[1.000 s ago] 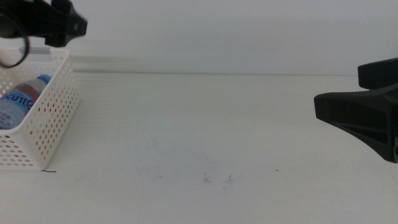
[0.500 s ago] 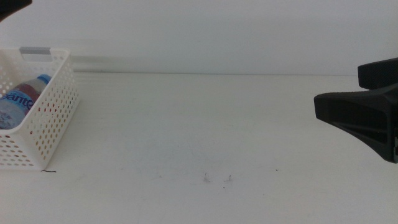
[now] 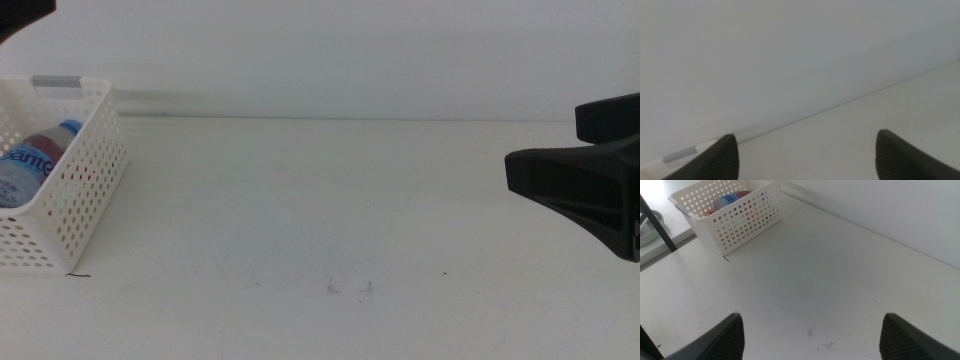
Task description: Use arms to grab the bottles and put them into the dustbin to the left of the table.
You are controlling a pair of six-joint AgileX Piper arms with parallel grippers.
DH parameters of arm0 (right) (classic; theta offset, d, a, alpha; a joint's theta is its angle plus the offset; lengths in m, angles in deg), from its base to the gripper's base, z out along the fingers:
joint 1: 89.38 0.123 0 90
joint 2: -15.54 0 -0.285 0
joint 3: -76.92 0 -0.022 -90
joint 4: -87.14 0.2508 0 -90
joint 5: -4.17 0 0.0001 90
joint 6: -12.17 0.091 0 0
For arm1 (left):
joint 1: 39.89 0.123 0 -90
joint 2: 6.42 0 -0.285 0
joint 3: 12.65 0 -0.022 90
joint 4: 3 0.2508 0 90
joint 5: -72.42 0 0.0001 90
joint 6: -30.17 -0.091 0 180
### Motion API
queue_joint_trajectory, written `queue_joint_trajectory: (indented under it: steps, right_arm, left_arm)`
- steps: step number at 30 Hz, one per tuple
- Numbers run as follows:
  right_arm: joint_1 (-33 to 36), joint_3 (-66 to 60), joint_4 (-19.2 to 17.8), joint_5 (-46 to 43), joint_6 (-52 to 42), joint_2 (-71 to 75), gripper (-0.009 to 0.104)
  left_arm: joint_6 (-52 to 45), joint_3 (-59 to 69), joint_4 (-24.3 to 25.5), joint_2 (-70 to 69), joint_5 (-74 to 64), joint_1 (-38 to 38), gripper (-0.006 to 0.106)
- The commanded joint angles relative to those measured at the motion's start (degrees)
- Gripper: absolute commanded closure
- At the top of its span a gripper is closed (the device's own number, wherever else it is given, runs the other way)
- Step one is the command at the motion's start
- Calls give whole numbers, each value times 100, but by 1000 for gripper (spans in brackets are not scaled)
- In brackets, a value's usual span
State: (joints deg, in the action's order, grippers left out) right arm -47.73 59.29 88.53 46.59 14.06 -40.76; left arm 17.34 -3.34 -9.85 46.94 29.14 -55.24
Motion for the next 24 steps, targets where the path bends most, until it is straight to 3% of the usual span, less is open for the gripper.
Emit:
queue_joint_trajectory:
  steps: [1,7,24]
  right_arm:
    - [3,34,-35,-33,-22,17,2]
    - [3,34,-35,-33,-22,17,2]
    - [3,34,-35,-33,-22,17,2]
  left_arm:
    - [100,34,121,-23,115,-16,7]
    - [367,34,-74,-23,453,-16,7]
    - [381,34,95,-23,823,-16,7]
